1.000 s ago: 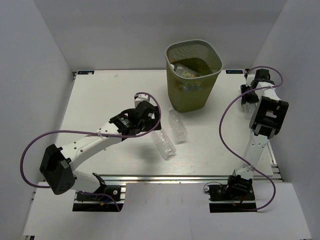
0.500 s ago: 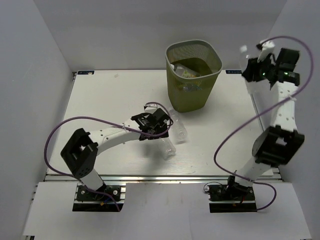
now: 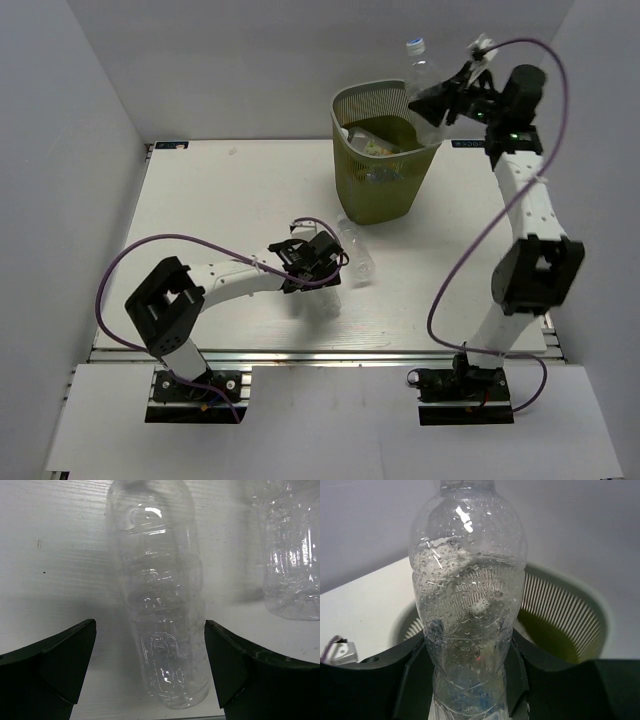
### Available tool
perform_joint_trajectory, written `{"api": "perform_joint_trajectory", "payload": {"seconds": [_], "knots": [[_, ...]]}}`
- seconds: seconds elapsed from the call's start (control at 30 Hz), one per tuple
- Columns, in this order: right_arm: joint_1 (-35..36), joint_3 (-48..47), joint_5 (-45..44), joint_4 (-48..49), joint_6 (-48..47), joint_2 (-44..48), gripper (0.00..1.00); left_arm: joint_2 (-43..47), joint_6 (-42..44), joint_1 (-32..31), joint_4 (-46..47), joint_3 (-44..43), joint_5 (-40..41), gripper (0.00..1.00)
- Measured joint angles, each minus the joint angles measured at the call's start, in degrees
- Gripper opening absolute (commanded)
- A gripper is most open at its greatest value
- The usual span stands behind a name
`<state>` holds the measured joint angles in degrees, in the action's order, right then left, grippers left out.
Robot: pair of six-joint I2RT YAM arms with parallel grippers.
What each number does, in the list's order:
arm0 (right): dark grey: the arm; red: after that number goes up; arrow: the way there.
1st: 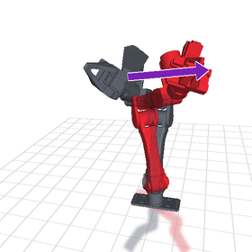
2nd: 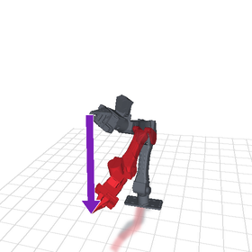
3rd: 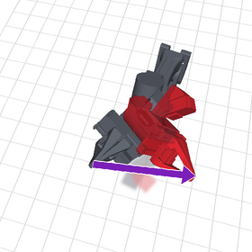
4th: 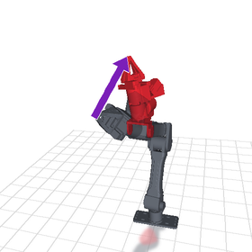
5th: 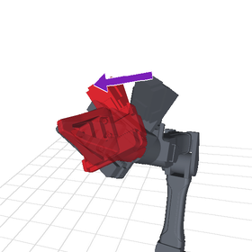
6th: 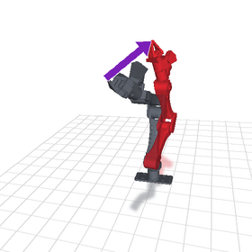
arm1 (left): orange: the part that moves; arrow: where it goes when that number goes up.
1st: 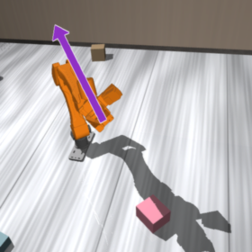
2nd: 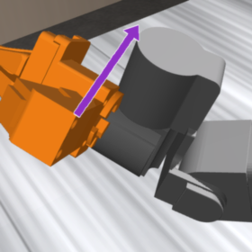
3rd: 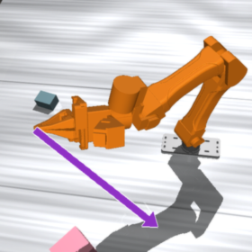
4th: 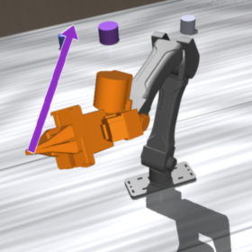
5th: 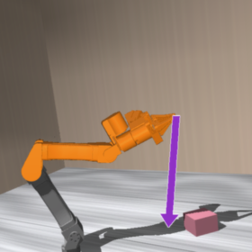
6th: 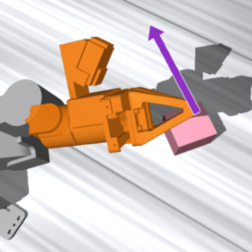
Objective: Put the plastic bottles in the bin
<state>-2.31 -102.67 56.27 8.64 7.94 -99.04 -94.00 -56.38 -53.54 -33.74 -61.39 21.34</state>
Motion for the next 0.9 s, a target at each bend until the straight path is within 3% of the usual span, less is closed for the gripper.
{"api": "perform_joint_trajectory", "payload": {"seconds": [0.03, 0.1, 0.17, 0.43, 0.53, 0.57, 0.63, 0.67, 0.73, 0.77, 0.8, 0.9], "knots": [[0.74, 0.0, -0.28, -0.11, 0.96, -2.49, 0.54, 0.0, -0.04, -0.13, 0.39, 0.37, 0.0, 1.0], [2.47, -0.04, -2.36, -0.33, 2.05, -7.43, 0.64, 0.0, -0.09, -0.26, 1.27, 0.7, 0.02, 1.0], [3.82, -0.15, -3.41, -2.6, 2.36, -10.23, 0.9, -0.11, -0.13, -0.46, 1.97, 0.72, 0.11, 1.0], [6.47, -3.43, -4.94, -4.66, 2.67, -8.76, 0.9, -4.42, -0.24, -1.27, 1.77, 0.79, 0.35, 1.0], [5.6, -3.54, -5.51, -6.29, 2.47, -4.28, 0.9, -5.16, -0.09, -1.62, 1.68, 1.49, 0.55, 0.79], [5.09, -3.54, -5.7, -7.52, 2.16, -2.36, 0.87, -5.16, 0.17, -1.77, 1.53, 1.77, 0.74, 0.54], [4.15, -3.54, -5.77, -10.51, 0.46, 1.77, 0.75, -5.07, 0.5, -2.1, 1.49, 1.86, 1.25, 0.39], [3.72, -3.39, -5.68, -12.81, -1.6, 4.42, 0.53, -4.74, 1.03, -2.25, 1.31, 1.95, 1.81, 0.29], [2.91, -2.03, -4.76, -18.18, -7.5, 9.66, 0.27, -3.43, 1.88, -2.56, 0.76, 2.45, 2.67, 0.23], [2.69, -0.44, -4.07, -21.0, -11.52, 12.79, 0.06, -2.1, 2.03, -2.75, 0.5, 2.99, 3.17, 0.21], [2.69, 1.88, -3.15, -24.9, -15.63, 16.02, 0.0, -0.07, 2.51, -2.86, 0.11, 3.67, 3.63, 0.21], [3.02, 10.69, -1.95, -35.47, -27.65, 24.7, 0.03, 9.94, 6.38, -2.97, 0.11, 4.24, 5.25, 0.19]]}}
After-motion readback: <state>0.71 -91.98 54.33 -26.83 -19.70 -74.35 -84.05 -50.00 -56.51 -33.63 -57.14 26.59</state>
